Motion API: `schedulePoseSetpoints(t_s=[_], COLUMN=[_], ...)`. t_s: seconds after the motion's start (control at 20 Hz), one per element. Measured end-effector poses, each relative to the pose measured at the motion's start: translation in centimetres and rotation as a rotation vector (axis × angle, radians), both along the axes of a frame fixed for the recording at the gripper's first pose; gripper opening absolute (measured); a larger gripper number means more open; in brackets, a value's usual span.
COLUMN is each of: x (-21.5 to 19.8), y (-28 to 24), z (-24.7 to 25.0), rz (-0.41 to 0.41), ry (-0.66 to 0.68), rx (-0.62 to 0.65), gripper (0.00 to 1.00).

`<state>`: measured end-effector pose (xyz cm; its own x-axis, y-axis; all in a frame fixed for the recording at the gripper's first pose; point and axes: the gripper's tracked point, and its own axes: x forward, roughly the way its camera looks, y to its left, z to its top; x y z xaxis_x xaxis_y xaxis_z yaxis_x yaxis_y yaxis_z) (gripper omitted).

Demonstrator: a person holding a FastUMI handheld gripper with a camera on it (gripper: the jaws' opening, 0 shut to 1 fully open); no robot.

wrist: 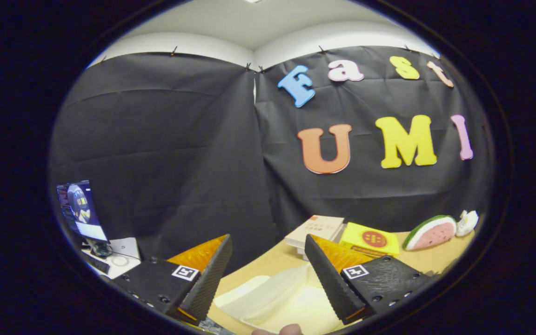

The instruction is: Open the storage box then place both shoes into the box .Put the left shoe in first, then the right shoe, with the right side of both shoes facing outward in a uniform manner.

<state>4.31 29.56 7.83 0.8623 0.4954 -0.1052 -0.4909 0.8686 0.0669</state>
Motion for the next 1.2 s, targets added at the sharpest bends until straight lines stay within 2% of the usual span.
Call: schedulePoseSetpoints(t_s=[0.2, 0.35, 0.65, 0.95, 1.2], x=[0.4, 0.6, 1.3, 2.8, 3.4], y=[-11.2, -19.9, -33.6, -41.5, -42.2], z=[-0.8, -3.1, -10.0, -19.0, -24.4], rz=[-0.130, -0.227, -0.336, -0.409, -0.403], ry=[-0.050, -0.008, 0.117, 0.351, 0.509], rx=[-0.036, -0.029, -0.180, -0.271, -0.306], gripper=[0.96, 0.96, 0.95, 0.96, 0.96])
